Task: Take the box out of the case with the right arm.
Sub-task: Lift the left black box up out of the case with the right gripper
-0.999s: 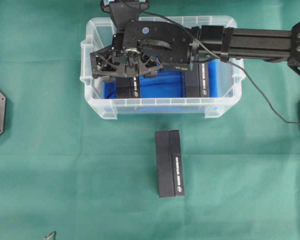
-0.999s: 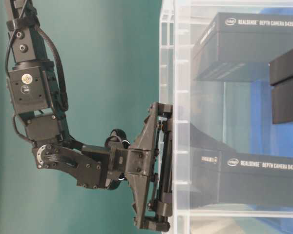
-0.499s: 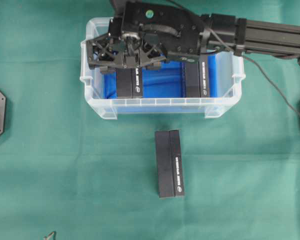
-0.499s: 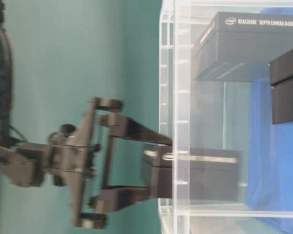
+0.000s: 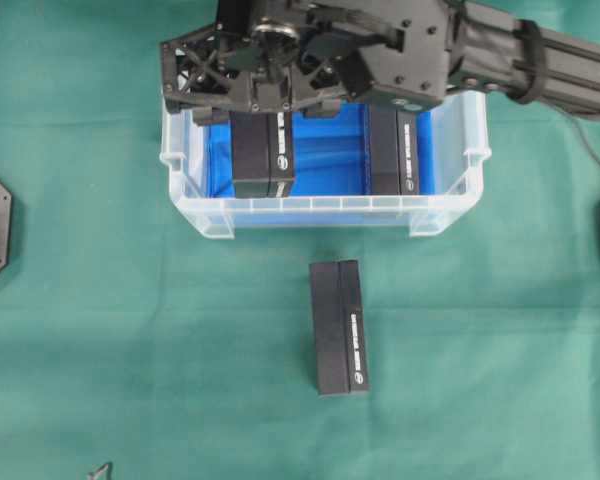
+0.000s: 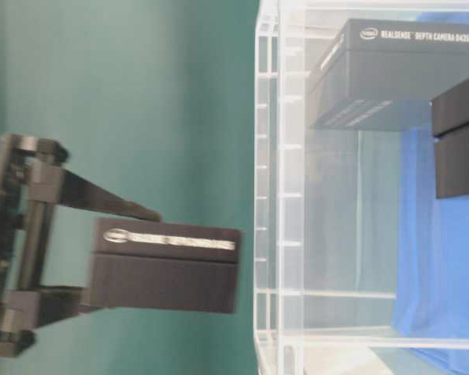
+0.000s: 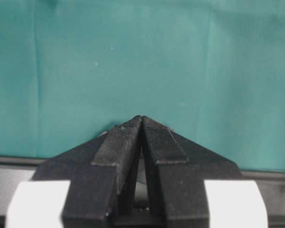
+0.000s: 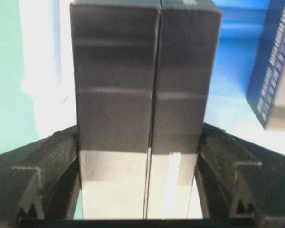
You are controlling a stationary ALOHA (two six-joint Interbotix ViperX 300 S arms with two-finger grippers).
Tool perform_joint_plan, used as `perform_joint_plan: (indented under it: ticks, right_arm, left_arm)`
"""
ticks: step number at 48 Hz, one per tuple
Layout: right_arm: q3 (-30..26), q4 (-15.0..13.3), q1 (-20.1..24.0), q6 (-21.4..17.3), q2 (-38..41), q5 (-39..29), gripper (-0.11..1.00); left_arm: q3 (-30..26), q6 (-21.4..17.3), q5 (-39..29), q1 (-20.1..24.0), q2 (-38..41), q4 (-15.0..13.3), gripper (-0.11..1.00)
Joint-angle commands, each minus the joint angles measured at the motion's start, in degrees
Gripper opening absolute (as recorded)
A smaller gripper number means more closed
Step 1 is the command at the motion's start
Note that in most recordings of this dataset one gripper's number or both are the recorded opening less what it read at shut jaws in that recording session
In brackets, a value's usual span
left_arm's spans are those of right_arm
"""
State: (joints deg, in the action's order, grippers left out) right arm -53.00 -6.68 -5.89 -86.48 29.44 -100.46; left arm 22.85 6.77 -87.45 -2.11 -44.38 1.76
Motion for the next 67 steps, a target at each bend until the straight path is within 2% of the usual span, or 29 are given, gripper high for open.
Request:
perform_joint_plan:
  ticks: [1, 12, 67]
  right_arm:
    - [-3.43, -0.79, 0.7, -0.18, -3.78, -1.58, 0.68]
    - [-4.92, -0.79, 1.23, -0.44, -3.78, -2.11, 0.68]
    - [-5.19, -2.55, 1.23, -0.35, -3.78, -1.49, 0.68]
  left_arm:
    - [-1.14, 0.09, 0.44, 0.09, 0.18, 0.18, 0.0]
    - [-1.14, 0.18, 0.35, 0.09, 0.09, 0.18, 0.0]
    - [-1.14, 0.09, 0.44, 0.09, 0.09, 0.18, 0.0]
